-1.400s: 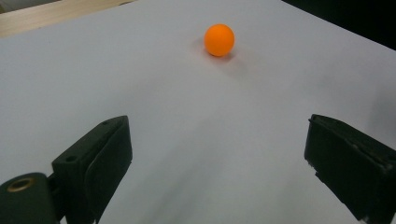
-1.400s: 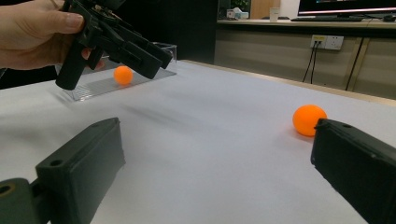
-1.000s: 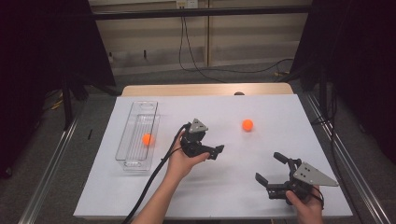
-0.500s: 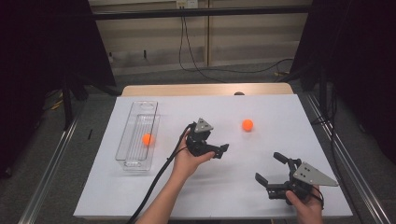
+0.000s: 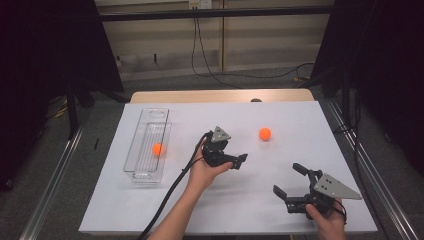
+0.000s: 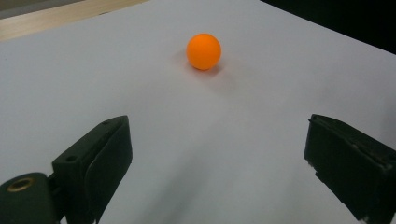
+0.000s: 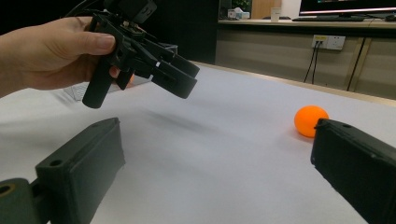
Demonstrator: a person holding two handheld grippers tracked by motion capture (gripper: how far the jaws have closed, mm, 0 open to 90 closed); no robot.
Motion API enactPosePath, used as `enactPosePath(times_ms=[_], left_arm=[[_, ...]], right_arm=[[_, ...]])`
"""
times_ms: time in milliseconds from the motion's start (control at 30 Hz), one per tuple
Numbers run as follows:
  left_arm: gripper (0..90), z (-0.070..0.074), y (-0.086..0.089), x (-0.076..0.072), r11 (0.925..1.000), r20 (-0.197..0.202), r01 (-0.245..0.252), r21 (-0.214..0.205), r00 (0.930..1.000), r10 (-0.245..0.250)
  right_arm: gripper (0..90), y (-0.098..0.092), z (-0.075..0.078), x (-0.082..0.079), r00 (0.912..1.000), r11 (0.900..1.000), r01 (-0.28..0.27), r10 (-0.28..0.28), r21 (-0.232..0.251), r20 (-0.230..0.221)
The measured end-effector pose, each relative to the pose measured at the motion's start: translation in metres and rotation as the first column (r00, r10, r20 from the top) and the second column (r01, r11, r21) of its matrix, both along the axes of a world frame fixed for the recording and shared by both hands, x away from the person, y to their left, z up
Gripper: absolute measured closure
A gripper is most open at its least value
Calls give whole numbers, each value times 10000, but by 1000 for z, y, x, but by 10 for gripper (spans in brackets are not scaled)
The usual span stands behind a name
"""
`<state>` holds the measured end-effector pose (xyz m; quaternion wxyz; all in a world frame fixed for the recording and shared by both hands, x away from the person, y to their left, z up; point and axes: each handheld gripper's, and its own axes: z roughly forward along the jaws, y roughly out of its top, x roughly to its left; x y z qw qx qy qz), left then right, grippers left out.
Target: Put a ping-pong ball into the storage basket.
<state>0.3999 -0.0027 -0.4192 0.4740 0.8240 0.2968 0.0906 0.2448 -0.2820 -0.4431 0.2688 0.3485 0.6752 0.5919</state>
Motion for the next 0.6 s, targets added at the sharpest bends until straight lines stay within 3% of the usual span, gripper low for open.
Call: enactPosePath(times_ms=[600], left_arm=[[78, -8, -12, 4, 10000, 222, -79, -51, 9997, 80]], right_arm=[[21, 0, 0, 0, 10000, 10000, -33, 33, -23, 30]])
